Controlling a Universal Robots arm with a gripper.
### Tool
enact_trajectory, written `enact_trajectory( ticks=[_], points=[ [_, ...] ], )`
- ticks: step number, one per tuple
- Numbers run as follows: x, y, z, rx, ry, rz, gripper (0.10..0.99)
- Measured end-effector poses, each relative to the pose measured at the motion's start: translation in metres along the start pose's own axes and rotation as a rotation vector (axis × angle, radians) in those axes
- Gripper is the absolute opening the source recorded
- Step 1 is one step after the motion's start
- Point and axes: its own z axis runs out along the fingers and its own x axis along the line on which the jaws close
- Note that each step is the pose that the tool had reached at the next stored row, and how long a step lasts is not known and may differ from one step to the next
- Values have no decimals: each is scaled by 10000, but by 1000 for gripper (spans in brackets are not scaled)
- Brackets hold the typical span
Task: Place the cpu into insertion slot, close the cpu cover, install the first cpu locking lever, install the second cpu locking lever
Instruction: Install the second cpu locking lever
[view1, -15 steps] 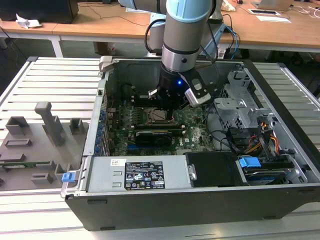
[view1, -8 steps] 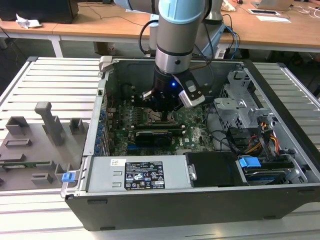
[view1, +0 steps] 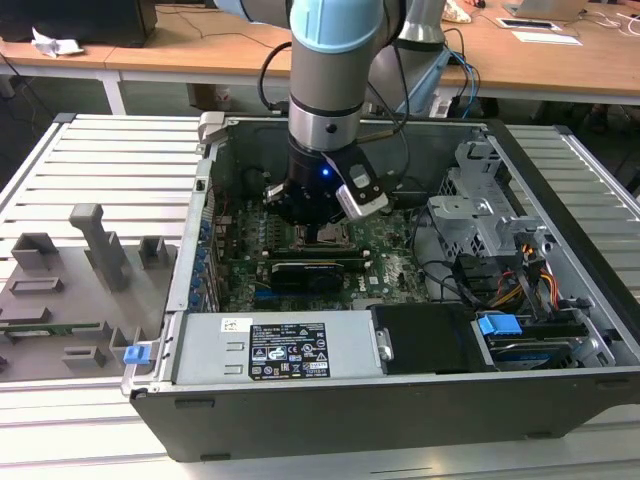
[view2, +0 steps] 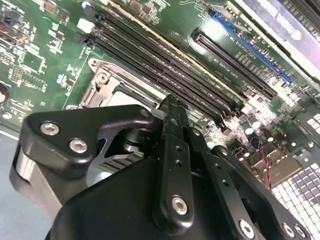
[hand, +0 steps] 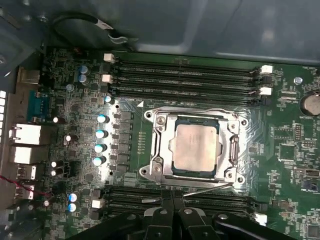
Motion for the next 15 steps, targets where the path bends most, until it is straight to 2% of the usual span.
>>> enact_trajectory(
  ticks=[1,2,4,5,11,15],
  points=[
    [3,-1,23,-25,-2,-4,106],
    [13,-12,36,-116,-7,-6,106],
    [28,-60,37,-420,-30,-9,106],
    [33,-75,36,-481,-34,-9,106],
    [93,-161,32,-678,-49,-13,106],
    [126,-166,61,-814,-58,-14,106]
  ],
)
